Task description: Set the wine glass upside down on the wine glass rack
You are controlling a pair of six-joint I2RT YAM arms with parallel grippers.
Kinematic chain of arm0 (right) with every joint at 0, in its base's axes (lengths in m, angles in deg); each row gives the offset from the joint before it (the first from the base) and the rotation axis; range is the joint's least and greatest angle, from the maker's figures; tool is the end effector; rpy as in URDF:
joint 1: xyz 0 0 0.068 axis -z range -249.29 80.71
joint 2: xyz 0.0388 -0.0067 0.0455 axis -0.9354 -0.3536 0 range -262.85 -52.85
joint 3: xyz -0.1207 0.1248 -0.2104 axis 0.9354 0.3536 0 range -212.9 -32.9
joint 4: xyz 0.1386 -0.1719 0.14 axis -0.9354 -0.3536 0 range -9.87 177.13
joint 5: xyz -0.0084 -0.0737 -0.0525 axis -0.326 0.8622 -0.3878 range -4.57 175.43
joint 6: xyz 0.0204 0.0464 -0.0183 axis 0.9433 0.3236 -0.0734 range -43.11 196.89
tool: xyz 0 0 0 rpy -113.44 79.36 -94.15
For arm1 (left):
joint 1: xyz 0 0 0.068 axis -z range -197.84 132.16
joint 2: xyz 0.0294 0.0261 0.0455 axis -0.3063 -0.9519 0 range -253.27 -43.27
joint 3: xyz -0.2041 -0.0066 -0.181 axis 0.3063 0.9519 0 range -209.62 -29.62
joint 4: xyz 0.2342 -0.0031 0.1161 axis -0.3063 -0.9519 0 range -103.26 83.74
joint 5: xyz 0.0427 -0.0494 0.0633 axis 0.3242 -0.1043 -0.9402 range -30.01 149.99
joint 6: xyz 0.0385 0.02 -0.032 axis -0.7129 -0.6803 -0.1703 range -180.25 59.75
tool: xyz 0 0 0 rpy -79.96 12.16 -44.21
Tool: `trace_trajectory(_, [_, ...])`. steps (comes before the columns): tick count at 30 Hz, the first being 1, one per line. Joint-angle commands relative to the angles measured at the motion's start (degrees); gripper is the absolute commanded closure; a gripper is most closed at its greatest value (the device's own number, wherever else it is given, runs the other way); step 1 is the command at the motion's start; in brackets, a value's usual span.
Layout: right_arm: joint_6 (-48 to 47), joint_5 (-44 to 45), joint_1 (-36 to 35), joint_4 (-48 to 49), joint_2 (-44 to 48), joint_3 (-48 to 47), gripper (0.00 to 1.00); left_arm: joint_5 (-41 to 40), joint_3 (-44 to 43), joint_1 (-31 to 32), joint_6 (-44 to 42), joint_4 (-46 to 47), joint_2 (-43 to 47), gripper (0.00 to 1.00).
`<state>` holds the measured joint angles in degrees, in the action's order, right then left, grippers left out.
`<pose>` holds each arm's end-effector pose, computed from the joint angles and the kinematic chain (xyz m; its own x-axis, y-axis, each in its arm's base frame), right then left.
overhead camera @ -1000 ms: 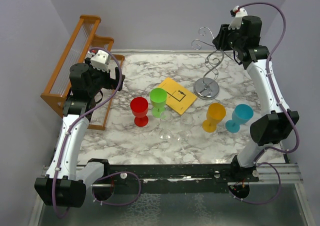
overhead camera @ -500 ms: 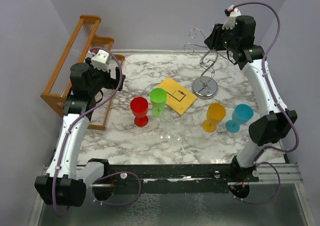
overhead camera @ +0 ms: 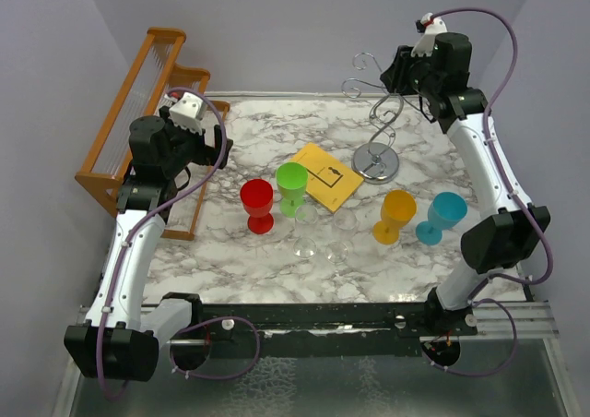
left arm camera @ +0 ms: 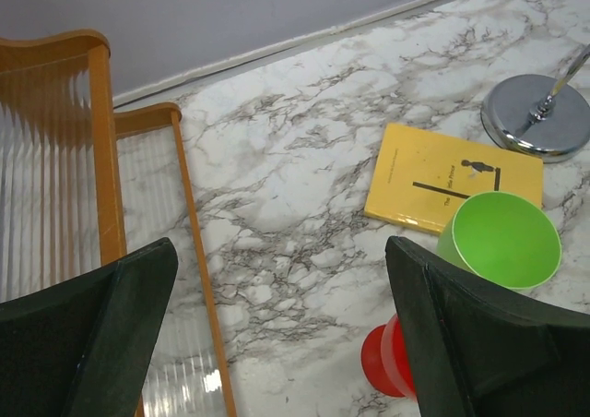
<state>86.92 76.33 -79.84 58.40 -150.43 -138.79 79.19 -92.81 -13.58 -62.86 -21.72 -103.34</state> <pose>0.3832 0.0772 0.4319 -0.3946 0.1013 -0.9132 -0.2618 0.9403 0.2174 0.2332 -0.0292 0.3926 -0.1951 0.0578 -0.9791 0.3999 0.9162 -0.0256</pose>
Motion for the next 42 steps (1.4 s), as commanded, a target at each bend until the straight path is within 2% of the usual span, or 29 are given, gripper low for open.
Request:
trace_trajectory(1, [-5.74,4.71,-0.62,3.78,3.85,3.88,0.79,4.95,1.3,0.05,-1.34,1.16,0.23,0.01])
trace_trajectory(8, [-8.52,6.28,-0.62,3.74,5.4,6.45,0.6,11.05,0.85,1.58,-6.74,-3.73,-1.9,0.01])
trace_trajectory(16, [-12.28,7.79,-0.62,3.44,8.06,7.24,0.43,11.57,-1.64,5.64,-17.66,-14.16,-5.85,0.01])
trace_trajectory(18, [-13.48,8.32,-0.62,2.83,8.75,6.94,0.23,11.52,-2.62,6.58,-19.72,-16.47,-7.13,0.01])
trace_trajectory(21, [-15.81,8.64,-0.62,1.6,10.11,6.53,0.1,10.77,-4.49,7.8,-22.23,-20.46,-9.44,0.01])
trace_trajectory(23, [-17.66,8.35,-0.62,0.87,11.74,6.8,0.06,10.08,-5.65,8.51,-23.68,-22.75,-10.84,0.03])
trace_trajectory(28, [-24.09,5.31,-0.62,1.29,18.65,11.4,0.05,7.65,-7.35,10.68,-28.05,-27.63,-14.16,0.1])
trace_trajectory(34, [-27.81,4.75,-0.62,0.22,23.24,14.31,0.05,1.59,-9.83,14.12,-31.27,-30.67,-19.23,0.26])
trace_trajectory(37, [-28.03,4.29,-0.57,-0.07,23.66,15.53,0.05,-0.29,-11.2,15.38,-31.65,-31.16,-21.76,0.38])
trace_trajectory(42, [-28.17,2.98,-0.62,-0.57,23.78,16.24,0.05,-1.53,-14.12,16.75,-32.44,-34.34,-25.14,0.68])
